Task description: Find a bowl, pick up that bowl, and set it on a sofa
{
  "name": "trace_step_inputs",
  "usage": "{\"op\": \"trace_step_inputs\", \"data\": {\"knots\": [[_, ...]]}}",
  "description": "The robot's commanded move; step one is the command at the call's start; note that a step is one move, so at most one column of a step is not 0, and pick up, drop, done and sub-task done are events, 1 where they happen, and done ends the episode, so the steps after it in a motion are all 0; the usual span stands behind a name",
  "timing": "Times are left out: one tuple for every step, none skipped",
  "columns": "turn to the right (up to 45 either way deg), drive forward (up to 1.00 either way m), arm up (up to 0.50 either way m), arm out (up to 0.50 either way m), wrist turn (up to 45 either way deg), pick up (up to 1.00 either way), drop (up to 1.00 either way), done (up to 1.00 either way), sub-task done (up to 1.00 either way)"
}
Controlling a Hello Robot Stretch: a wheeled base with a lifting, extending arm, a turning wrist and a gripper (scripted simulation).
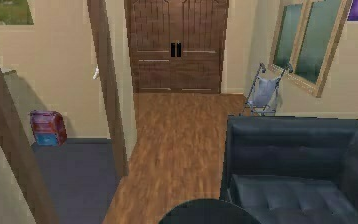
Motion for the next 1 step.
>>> {"op": "trace_step_inputs", "data": {"knots": [[-24.0,0.0,0.0,0.0,0.0,0.0,0.0,0.0,0.0]]}}
